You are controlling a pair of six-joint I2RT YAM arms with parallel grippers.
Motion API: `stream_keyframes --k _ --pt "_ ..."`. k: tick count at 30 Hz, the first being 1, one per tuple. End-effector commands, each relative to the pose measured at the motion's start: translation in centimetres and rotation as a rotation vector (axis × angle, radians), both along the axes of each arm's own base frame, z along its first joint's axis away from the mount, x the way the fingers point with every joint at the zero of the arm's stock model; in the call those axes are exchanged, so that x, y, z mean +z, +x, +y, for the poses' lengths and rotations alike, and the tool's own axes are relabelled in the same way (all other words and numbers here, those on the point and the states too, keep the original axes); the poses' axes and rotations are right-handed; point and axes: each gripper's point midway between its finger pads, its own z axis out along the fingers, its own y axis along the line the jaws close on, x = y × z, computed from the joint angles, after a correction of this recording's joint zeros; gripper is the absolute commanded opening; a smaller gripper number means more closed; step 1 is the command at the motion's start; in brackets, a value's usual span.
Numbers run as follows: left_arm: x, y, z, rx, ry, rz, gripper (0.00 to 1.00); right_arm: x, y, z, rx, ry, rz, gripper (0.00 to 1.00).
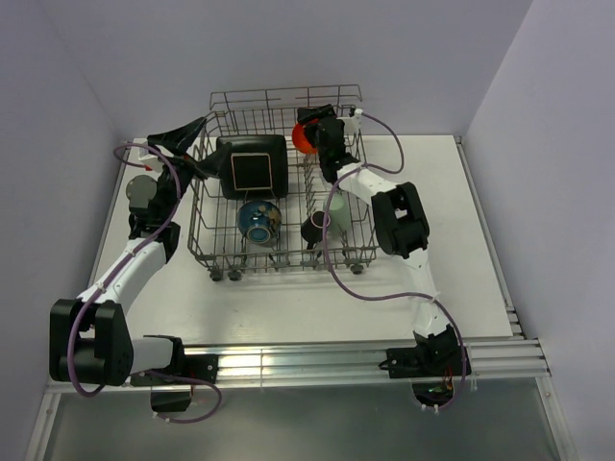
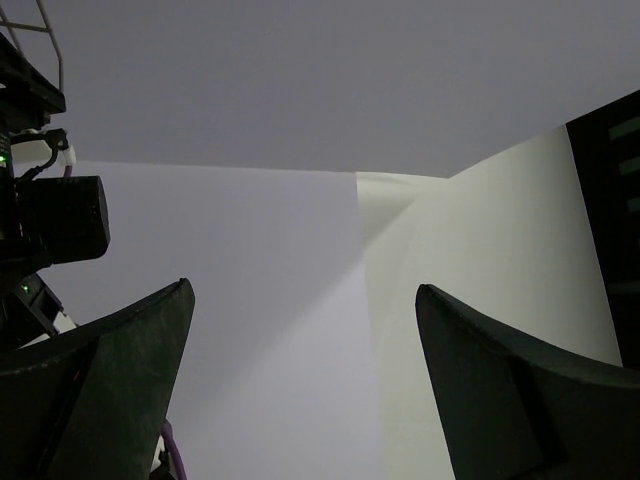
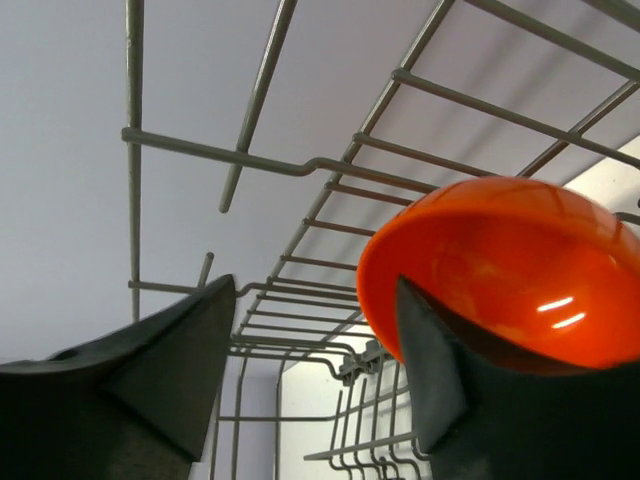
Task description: Load the mixed dishes into the dish rack
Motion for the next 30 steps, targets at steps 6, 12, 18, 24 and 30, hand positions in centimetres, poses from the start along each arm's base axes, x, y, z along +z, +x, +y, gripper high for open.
stream_keyframes --k 6,12,18,24,30 --pt "4.8 -1.4 1.2 -0.232 -0.474 0.147 0.99 7.5 -1.9 -0.5 0.009 0.011 -0.123 0.8" --pt "5.0 -1.6 1.1 -0.236 -0.466 0.14 0.99 9.7 -3.5 0.2 0.052 -0.018 -0.129 0.96" --pt "5.3 -1.8 1.0 -0.239 -0.462 0.132 0.99 12.3 -2.4 0.3 0.093 -0.151 -0.075 1.0" --pt "5.6 -1.8 0.8 -0.244 -0.457 0.127 0.99 11.7 -1.7 -1.2 0.136 -0.265 -0.027 0.0" --pt "5.5 -1.8 0.6 -0.247 -0.454 0.13 0.99 9.6 -2.5 -2.3 0.174 -0.465 0.02 0.0"
